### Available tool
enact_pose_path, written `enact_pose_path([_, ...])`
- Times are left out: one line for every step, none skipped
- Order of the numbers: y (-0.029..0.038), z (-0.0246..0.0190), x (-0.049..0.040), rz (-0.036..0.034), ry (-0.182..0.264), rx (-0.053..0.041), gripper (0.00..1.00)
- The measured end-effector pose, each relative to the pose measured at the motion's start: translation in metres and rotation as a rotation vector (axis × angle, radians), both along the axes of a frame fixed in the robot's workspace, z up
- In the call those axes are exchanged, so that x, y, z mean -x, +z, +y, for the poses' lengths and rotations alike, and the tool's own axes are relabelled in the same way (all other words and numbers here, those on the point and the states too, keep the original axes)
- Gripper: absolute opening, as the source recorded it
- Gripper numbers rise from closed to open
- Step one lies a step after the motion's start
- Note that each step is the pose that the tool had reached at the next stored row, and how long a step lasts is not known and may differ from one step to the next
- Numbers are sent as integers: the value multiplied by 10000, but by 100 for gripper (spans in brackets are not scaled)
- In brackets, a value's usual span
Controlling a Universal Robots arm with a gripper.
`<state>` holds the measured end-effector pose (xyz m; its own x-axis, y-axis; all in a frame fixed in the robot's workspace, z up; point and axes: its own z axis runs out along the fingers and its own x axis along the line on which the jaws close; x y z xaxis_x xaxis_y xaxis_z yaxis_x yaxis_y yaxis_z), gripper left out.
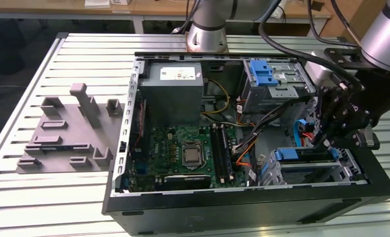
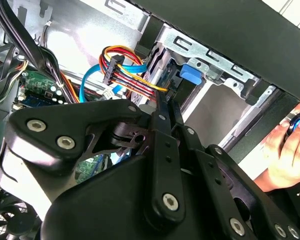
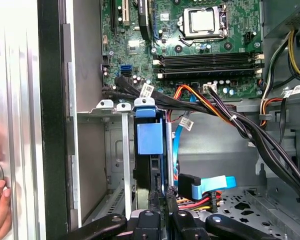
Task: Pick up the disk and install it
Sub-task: 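Insert the first disk wire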
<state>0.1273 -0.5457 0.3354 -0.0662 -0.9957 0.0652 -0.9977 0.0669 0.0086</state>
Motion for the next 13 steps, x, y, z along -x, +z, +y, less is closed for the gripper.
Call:
enact_pose_path([-1,0,0,0,0,-9,16])
enact_pose_path([-1,0,1,0,-1,-13,16])
enact_pose_path([-1,0,1,0,-4,-16,16])
enact_pose_path([-2,0,1,-1,-8,-18,16])
enact_pose_path([-3,-1,2,0,-14,-21,16])
enact_pose_path([-6,-3,1,0,-19,-22,16])
enact_pose_path([-8,-4,1,0,-26,-21,16])
enact_pose_path([-10,-5,1,0,-32,-19,16])
enact_pose_path([-12,-7,2,2,-38,-19,16])
enact_pose_path([-15,-8,2,3,-44,-20,16])
enact_pose_path([-17,-10,2,4,-48,-19,16])
enact_pose_path([-19,-11,1,5,-53,-20,16])
enact_pose_path([-19,-12,1,7,-57,-20,16])
